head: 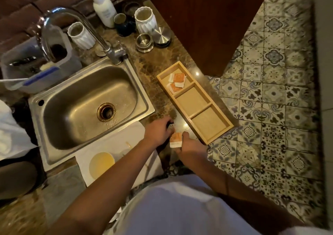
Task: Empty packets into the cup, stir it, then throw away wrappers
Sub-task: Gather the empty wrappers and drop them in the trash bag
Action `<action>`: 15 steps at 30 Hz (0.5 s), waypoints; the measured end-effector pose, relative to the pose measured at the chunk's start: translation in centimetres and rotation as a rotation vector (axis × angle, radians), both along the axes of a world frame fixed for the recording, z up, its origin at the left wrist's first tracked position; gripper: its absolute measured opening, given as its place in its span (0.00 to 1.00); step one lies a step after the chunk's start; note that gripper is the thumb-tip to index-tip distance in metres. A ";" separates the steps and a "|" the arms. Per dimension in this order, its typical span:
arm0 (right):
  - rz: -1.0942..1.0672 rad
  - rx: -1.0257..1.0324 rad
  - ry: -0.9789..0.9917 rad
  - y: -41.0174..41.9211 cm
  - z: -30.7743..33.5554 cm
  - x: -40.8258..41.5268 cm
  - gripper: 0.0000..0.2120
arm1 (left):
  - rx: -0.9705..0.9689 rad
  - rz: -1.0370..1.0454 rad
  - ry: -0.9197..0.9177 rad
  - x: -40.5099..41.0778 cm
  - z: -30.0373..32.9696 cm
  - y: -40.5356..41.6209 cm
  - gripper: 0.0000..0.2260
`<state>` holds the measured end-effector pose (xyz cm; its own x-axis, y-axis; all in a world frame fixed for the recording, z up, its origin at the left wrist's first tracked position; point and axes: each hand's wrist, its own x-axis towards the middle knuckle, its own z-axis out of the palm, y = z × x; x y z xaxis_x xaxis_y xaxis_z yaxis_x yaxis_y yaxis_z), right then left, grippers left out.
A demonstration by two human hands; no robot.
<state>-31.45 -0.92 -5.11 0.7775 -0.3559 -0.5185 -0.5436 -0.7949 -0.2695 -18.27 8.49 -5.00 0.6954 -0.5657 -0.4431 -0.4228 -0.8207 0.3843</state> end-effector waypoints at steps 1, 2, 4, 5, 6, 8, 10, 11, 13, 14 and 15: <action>0.010 -0.008 0.005 -0.1 0.0 0.2 0.24 | 0.006 -0.021 0.007 0.0 -0.2 -0.1 0.14; 0.021 -0.019 -0.012 -0.3 -0.1 0.4 0.25 | 0.005 -0.045 0.008 0.0 -0.4 -0.2 0.13; 0.091 -0.084 -0.073 -0.5 -0.3 0.3 0.28 | -0.012 -0.086 -0.003 0.1 -0.7 -0.1 0.12; 0.131 -0.125 -0.059 -0.4 -0.5 0.2 0.28 | -0.017 -0.103 -0.008 0.1 -0.8 0.0 0.11; 0.161 -0.158 -0.066 -0.4 -0.4 0.2 0.28 | -0.017 -0.118 -0.009 0.1 -0.8 0.0 0.10; 0.197 -0.189 -0.054 -0.3 -0.4 0.1 0.30 | -0.004 -0.143 -0.007 0.1 -1.0 0.0 0.10; 0.188 -0.130 -0.027 -0.6 0.1 0.4 0.30 | 0.003 -0.148 -0.014 0.1 -1.1 -0.1 0.10; 0.190 -0.107 -0.028 -0.7 -0.3 0.6 0.29 | 0.005 -0.150 -0.017 0.1 -1.1 -0.2 0.10; 0.149 -0.043 -0.009 -1.0 -0.5 1.3 0.28 | 0.008 -0.163 -0.019 0.1 -1.1 -0.3 0.09; 0.121 -0.012 0.028 -1.0 -0.4 1.6 0.28 | 0.009 -0.168 -0.014 0.1 -1.2 -0.3 0.09; 0.097 0.019 0.062 -1.0 -0.3 1.9 0.27 | 0.008 -0.172 -0.008 0.1 -1.1 -0.3 0.09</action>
